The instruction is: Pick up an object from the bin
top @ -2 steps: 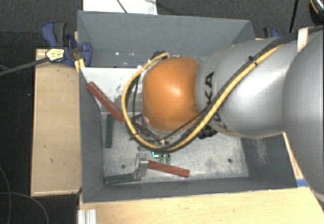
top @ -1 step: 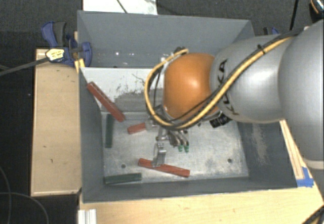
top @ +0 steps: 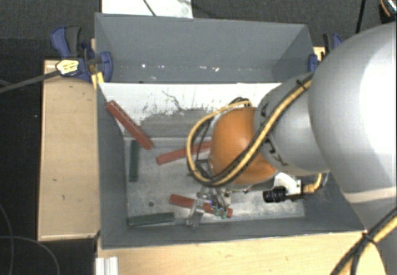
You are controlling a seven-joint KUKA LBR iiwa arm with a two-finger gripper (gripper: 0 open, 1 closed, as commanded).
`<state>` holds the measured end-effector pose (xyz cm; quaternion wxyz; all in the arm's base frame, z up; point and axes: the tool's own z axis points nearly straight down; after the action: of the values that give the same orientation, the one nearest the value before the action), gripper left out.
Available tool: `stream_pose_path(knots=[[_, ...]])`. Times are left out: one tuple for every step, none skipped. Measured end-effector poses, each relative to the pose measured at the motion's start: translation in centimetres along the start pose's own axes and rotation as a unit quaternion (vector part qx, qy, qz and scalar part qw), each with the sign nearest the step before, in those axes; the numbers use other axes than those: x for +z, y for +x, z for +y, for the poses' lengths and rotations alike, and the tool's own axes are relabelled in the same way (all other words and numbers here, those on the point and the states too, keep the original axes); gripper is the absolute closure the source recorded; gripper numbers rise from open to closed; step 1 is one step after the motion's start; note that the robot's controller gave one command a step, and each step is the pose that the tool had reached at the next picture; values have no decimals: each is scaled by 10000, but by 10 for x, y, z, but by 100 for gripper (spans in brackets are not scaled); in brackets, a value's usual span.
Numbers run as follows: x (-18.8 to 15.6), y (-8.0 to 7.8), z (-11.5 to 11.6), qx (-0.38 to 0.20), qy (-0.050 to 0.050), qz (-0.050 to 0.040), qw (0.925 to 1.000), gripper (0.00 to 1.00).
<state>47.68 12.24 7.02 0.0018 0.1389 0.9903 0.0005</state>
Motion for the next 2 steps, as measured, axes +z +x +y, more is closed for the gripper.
stream_pose_path(knots=[[0, 1, 1, 19, -2, 9, 10000, 100], [-25, -58, -34, -498, 9, -8, 9988, 100]])
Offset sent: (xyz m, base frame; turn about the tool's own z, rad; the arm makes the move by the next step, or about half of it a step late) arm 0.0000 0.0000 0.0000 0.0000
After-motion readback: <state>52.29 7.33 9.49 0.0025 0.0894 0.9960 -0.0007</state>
